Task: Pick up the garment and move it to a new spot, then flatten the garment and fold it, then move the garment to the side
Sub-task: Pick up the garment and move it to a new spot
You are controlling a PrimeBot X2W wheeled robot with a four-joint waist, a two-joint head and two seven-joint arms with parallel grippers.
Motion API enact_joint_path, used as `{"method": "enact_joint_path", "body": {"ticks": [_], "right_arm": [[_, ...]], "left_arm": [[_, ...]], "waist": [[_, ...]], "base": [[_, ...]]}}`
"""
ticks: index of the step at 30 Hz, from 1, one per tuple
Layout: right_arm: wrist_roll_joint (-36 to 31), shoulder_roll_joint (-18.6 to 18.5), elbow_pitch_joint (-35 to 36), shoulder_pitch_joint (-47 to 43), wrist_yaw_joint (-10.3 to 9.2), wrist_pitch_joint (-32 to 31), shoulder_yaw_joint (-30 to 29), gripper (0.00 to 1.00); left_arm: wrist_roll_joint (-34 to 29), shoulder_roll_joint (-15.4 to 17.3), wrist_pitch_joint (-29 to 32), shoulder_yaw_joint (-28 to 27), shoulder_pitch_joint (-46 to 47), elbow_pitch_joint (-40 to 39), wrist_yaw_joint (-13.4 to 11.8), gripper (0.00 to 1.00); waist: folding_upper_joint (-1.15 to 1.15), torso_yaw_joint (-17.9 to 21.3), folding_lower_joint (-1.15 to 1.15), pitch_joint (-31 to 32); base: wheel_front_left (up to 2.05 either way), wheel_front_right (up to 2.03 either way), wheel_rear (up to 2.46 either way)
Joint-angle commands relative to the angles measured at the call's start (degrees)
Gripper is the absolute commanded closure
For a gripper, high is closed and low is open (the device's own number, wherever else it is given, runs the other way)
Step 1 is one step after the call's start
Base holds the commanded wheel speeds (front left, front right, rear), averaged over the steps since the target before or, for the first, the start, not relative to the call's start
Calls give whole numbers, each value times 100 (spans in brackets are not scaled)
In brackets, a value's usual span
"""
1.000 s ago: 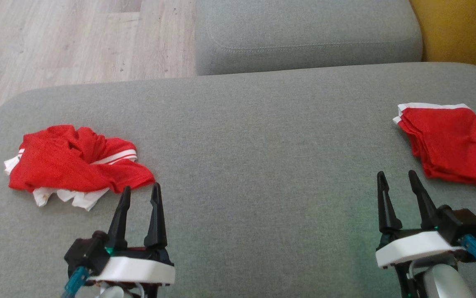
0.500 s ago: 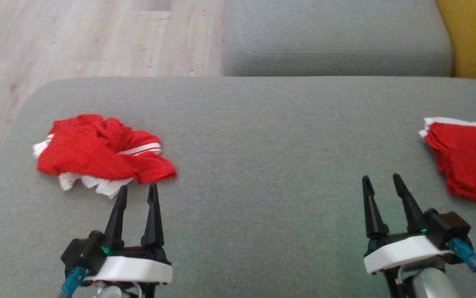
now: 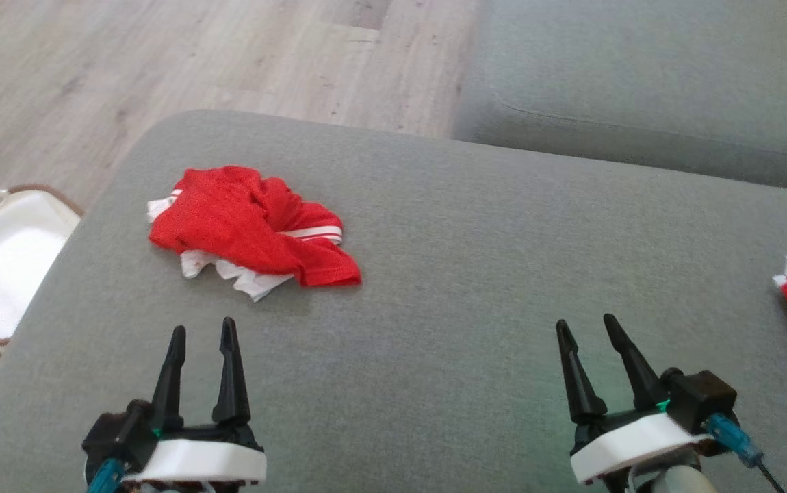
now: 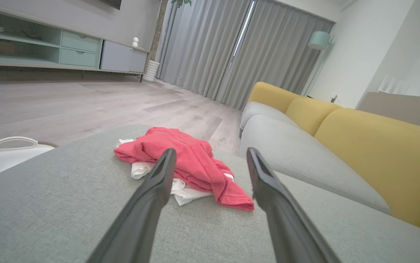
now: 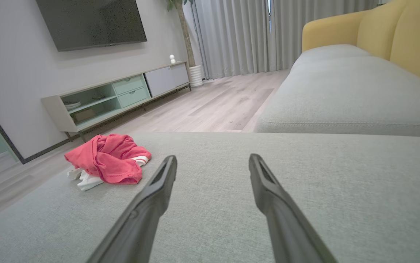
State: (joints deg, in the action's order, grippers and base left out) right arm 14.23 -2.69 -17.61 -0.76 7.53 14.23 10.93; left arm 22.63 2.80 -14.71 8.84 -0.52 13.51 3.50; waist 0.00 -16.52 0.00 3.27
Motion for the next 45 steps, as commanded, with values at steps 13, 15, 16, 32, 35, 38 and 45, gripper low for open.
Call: {"method": "enact_joint_path", "body": {"ticks": [13,15,16,32,35,38,45], "right_arm": [[133,-19,145,114,-4,76,355,0],[118,-19,170,146,-4,76,321,0],[101,-19,183,163,-4,76,301,0],[-362,-19,688,782,-4,76,-336,0],[-406,-19,777,910,-4,76,-390,0],[-427,-19,861,1021,-4,77,-400,0],[-432,-19,1006,1137,-4,77,-424,0]], "left_arm": [[-88,8,-29,-355,95,-221,-18,0],[-113,8,-29,-405,149,-246,-15,0],[-134,8,-29,-445,196,-252,-5,0],[-569,1119,847,-620,3101,1214,327,0],[-503,1394,1411,-612,3768,1860,346,0],[-361,1574,2025,-687,4257,2592,341,0],[-197,1804,2799,-740,4751,3727,338,0]], "waist": [[0,-237,0,10],[0,-193,0,-74],[0,-167,0,-128],[0,454,0,-1576],[0,611,0,-1822],[0,770,0,-2035],[0,1023,0,-2319]], "base": [[0,0,0],[0,0,0],[0,0,0],[0,0,0],[0,0,0],[0,0,0],[0,0,0]]}}
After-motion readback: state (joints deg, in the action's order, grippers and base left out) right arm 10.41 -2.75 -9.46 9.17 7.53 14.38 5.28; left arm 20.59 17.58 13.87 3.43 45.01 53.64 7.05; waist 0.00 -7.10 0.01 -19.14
